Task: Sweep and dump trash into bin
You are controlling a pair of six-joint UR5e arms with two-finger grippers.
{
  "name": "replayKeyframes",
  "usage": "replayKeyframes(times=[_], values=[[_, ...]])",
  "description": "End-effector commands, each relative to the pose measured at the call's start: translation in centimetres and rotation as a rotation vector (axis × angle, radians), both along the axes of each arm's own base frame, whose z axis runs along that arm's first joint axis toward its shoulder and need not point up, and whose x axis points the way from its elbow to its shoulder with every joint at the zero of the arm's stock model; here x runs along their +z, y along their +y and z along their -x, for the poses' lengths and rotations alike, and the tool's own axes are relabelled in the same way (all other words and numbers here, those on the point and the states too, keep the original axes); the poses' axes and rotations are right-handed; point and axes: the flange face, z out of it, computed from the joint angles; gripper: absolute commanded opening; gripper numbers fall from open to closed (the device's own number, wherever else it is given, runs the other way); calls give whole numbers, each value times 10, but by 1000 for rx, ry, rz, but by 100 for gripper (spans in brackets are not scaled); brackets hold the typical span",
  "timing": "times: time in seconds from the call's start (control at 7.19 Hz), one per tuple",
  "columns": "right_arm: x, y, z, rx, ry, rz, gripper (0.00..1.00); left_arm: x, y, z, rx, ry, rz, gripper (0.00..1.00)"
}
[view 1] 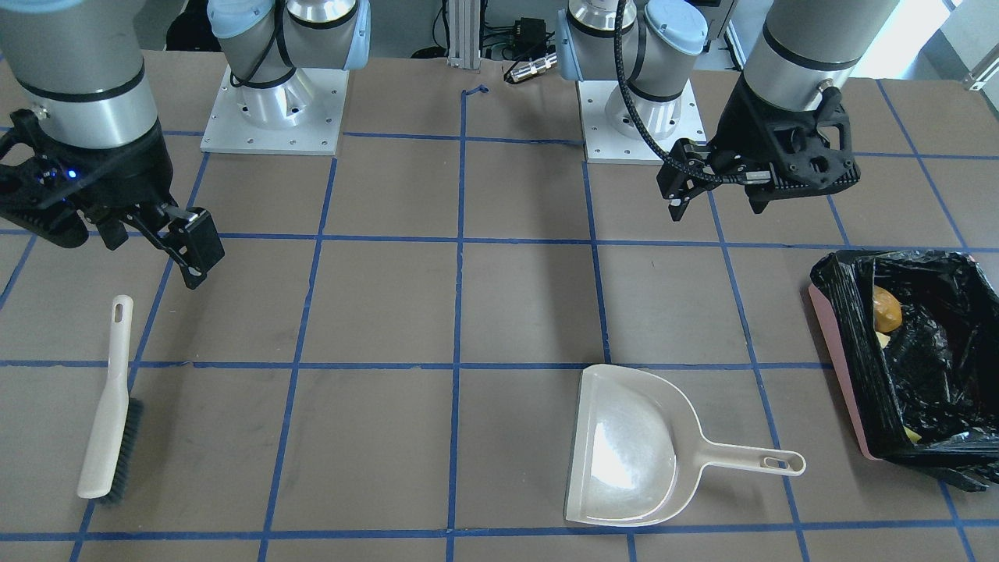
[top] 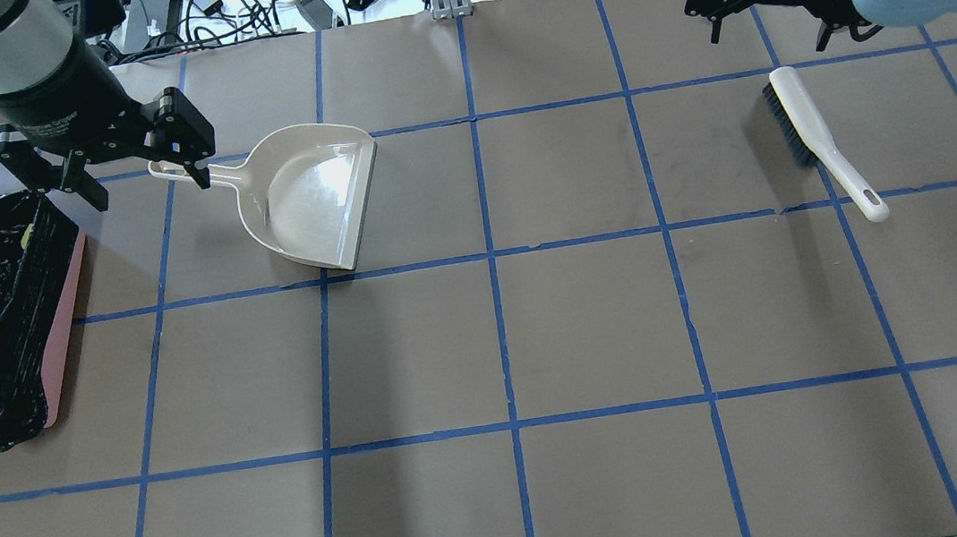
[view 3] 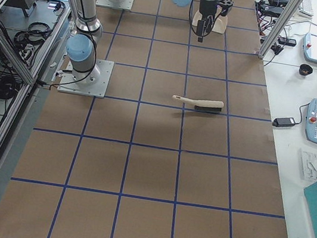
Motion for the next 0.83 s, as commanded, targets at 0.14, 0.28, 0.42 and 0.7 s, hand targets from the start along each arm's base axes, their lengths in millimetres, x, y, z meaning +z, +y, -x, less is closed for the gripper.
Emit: replayKeyframes(times=[0.14, 0.28, 0.42, 0.7], values=[[-7, 38, -42, 191, -127, -209, 100, 3, 1, 1, -1, 4, 8, 100], [-12, 40, -53, 276, -129, -225, 100, 2, 1, 1, 1, 5, 7, 100], [-5, 47, -56, 326, -117, -216, 100, 3, 2, 1, 1, 4, 10, 100], [21, 79, -61, 359, -97, -165, 100, 2, 1, 1, 4, 8, 7, 100]])
